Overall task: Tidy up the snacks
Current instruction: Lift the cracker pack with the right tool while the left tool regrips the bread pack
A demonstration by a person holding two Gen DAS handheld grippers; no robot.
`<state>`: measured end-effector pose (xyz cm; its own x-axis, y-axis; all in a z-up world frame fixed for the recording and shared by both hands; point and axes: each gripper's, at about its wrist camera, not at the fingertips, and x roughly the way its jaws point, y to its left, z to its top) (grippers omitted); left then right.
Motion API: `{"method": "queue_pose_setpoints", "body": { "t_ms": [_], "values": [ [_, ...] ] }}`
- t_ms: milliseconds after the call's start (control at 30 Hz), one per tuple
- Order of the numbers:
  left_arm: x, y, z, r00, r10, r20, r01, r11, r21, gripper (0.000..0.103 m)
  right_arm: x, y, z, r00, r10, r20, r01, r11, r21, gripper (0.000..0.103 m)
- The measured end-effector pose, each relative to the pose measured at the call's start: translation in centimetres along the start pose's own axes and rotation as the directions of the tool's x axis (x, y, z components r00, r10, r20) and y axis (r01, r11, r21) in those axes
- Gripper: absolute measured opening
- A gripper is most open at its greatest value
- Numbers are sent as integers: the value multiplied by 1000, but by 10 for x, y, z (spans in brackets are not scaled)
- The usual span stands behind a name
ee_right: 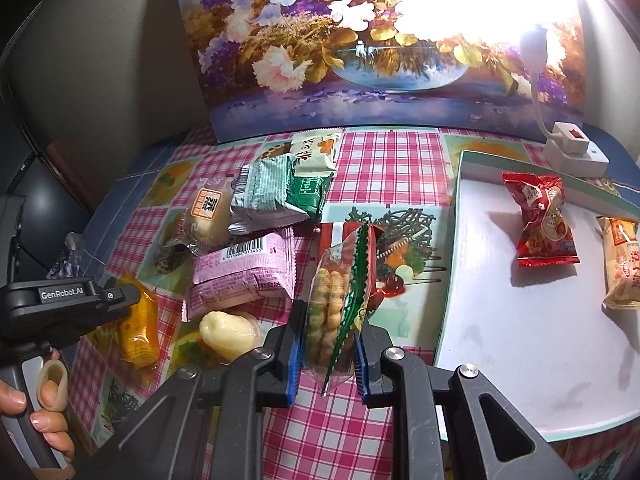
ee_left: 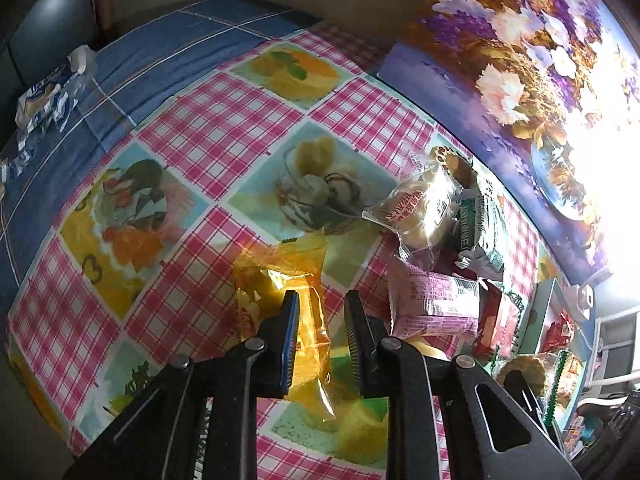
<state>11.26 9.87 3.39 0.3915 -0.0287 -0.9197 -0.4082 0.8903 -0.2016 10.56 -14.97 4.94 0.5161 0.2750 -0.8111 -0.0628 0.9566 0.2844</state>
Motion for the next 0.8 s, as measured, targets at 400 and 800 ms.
{"method": "queue_pose_setpoints", "body": {
  "t_ms": [400,800],
  "values": [
    [9,4,1,1000,-17,-7,17,1000,16,3,1,0,1,1000,10,-2,-10,1000,9,23],
    [-12,10,4,997,66,27,-67,998,14,75,4,-1,0,1000,28,-9,-28,1000,8,23]
  ]
}}
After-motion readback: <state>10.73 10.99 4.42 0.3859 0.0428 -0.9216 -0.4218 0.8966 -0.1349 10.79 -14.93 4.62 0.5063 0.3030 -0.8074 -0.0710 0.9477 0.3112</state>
